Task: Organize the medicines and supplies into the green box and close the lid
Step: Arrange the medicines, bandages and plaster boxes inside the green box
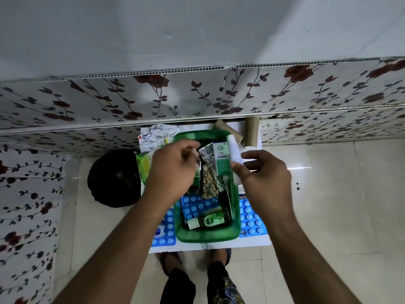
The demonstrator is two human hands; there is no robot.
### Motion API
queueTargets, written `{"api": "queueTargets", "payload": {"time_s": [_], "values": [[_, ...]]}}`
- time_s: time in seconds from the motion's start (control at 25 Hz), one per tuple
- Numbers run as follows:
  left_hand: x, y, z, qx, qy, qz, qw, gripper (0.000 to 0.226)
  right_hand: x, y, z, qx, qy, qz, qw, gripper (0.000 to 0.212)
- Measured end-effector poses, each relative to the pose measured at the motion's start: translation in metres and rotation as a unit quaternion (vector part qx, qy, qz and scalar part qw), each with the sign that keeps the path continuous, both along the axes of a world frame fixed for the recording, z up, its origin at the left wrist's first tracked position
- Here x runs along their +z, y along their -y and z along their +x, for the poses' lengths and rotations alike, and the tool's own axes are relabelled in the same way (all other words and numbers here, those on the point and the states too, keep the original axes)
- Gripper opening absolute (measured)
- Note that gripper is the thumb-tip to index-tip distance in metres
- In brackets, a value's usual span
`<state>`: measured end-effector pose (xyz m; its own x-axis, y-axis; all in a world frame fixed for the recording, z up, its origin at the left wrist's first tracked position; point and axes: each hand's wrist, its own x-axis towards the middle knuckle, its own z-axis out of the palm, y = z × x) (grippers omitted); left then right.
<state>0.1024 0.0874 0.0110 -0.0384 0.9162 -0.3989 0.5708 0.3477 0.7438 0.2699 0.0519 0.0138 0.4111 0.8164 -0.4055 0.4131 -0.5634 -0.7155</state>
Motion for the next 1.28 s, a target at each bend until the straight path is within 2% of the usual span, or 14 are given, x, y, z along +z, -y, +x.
{"api": "queueTargets", "payload": {"time_s": [0.08,0.16,0.28,0.44,0.56,0.64,0.76,0.88,0.96,1.08,1.28], "values": [[0.010,0.003,-0.034,0.098,0.032,0.050,0.993,0.022,0.000,-0.006,-0.033,0.085,0.078,-0.001,0.993,0.020],[0.005,0.008,-0.066,0.157,0.013,0.063,0.985,0.020,-0.015,-0.016,-0.058,0.186,0.191,-0.011,0.964,0.018],[-0.012,0.015,-0.096,0.168,-0.012,0.061,0.984,0.021,-0.040,-0.029,-0.075,0.258,0.283,-0.020,0.924,0.019],[-0.033,0.027,-0.112,0.151,-0.008,0.053,0.987,0.029,-0.046,-0.030,-0.077,0.291,0.317,-0.034,0.902,0.025],[-0.041,0.036,-0.120,0.137,-0.013,0.043,0.990,0.026,-0.037,-0.024,-0.076,0.298,0.313,-0.024,0.901,0.026],[-0.039,0.045,-0.122,0.120,-0.028,0.029,0.992,0.023,-0.023,-0.014,-0.068,0.266,0.299,0.011,0.917,0.023],[-0.040,0.070,-0.120,0.020,-0.037,-0.041,0.998,0.020,0.000,0.003,-0.033,0.098,0.231,0.093,0.963,0.012],[-0.051,0.101,-0.119,-0.141,-0.099,-0.079,0.982,0.044,-0.017,0.016,0.010,-0.038,0.164,0.045,0.985,0.011],[-0.061,0.114,-0.115,-0.186,-0.141,-0.066,0.970,0.053,-0.046,0.019,0.034,-0.032,0.157,-0.030,0.987,0.020],[-0.070,0.119,-0.107,-0.192,-0.184,-0.048,0.963,0.052,-0.078,0.011,0.043,0.024,0.129,-0.114,0.985,0.040],[-0.074,0.122,-0.108,-0.219,-0.205,-0.021,0.954,0.044,-0.096,-0.001,0.035,0.021,0.097,-0.131,0.986,0.041]]}}
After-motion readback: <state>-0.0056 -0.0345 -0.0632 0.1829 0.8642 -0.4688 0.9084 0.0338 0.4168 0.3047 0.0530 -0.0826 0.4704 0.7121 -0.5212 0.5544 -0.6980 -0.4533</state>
